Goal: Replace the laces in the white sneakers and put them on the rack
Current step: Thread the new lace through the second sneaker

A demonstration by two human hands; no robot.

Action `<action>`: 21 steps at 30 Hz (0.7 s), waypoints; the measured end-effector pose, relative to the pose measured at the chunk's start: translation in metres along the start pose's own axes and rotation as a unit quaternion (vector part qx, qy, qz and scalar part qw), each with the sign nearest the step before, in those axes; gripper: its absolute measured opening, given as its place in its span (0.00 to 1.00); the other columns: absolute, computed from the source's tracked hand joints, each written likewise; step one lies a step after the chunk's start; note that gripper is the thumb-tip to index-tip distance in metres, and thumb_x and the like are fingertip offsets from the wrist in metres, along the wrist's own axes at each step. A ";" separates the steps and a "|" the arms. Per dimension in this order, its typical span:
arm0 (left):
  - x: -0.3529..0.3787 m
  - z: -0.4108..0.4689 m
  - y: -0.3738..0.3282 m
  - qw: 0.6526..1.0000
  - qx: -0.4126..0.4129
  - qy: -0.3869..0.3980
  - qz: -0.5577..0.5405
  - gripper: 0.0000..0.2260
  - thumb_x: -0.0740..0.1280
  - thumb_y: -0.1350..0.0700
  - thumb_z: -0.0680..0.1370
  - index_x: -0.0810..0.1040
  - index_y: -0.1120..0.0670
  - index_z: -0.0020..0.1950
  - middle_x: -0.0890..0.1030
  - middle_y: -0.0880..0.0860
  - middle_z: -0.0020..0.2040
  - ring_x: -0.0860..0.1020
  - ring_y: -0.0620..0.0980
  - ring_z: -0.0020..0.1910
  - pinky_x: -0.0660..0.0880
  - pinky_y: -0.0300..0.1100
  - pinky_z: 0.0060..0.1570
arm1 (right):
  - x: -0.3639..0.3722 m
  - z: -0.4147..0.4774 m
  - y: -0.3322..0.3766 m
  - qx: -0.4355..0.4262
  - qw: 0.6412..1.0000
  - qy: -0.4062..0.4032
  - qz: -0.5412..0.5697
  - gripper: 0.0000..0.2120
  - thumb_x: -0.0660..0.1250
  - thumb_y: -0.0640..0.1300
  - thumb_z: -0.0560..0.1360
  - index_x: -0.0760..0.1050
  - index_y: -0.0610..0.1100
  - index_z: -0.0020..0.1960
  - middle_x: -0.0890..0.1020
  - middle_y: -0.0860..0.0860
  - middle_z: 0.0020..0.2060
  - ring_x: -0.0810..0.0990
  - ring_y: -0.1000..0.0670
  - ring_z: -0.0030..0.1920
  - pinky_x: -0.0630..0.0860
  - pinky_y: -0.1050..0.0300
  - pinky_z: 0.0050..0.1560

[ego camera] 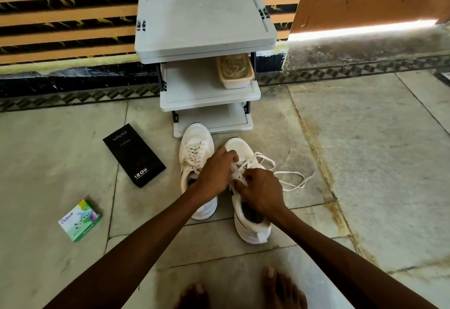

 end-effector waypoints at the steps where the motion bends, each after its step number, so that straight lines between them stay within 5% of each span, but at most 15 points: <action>1: -0.001 0.000 0.001 1.000 -0.014 0.000 -0.008 0.15 0.68 0.63 0.77 0.76 0.54 0.62 0.73 0.54 0.60 0.76 0.54 0.55 0.69 0.39 0.48 | 0.000 0.000 0.001 -0.002 1.000 -0.001 -0.001 0.12 0.68 0.56 0.75 0.76 0.49 0.38 0.77 0.53 0.31 0.76 0.53 0.33 0.72 0.57 0.35; 7: -0.004 -0.005 -0.003 0.999 -0.040 -0.004 0.027 0.09 0.67 0.59 0.78 0.73 0.58 0.57 0.79 0.58 0.54 0.78 0.55 0.51 0.72 0.44 0.45 | -0.003 -0.002 0.002 -0.004 1.000 -0.004 0.001 0.13 0.68 0.56 0.75 0.73 0.50 0.36 0.75 0.54 0.30 0.73 0.55 0.31 0.65 0.61 0.30; 15: -0.008 -0.007 -0.009 0.989 0.021 0.026 0.141 0.06 0.64 0.58 0.79 0.76 0.57 0.56 0.79 0.57 0.53 0.78 0.55 0.50 0.68 0.40 0.43 | -0.002 -0.002 0.002 -0.008 1.000 -0.004 0.003 0.13 0.67 0.56 0.76 0.76 0.49 0.39 0.76 0.54 0.32 0.74 0.54 0.33 0.69 0.60 0.34; 19: -0.018 0.004 -0.013 0.988 -0.025 0.112 0.107 0.07 0.62 0.59 0.79 0.79 0.57 0.49 0.79 0.55 0.47 0.78 0.54 0.48 0.67 0.40 0.40 | -0.003 -0.002 0.003 -0.004 1.000 -0.003 -0.004 0.12 0.67 0.56 0.76 0.79 0.48 0.42 0.77 0.54 0.33 0.74 0.55 0.33 0.69 0.63 0.34; 21: -0.026 0.009 -0.007 0.981 -0.072 0.175 -0.031 0.09 0.61 0.63 0.78 0.76 0.55 0.39 0.77 0.52 0.39 0.75 0.51 0.40 0.66 0.38 0.34 | -0.004 -0.002 0.003 -0.006 1.000 -0.001 -0.003 0.11 0.67 0.55 0.76 0.77 0.49 0.40 0.74 0.55 0.32 0.71 0.58 0.31 0.62 0.66 0.30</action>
Point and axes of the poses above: each hand's wrist, its own z-axis towards the middle knuckle, its own x-axis out of the palm, y = z × x, the point moved 3 cm from there along z, towards the middle knuckle
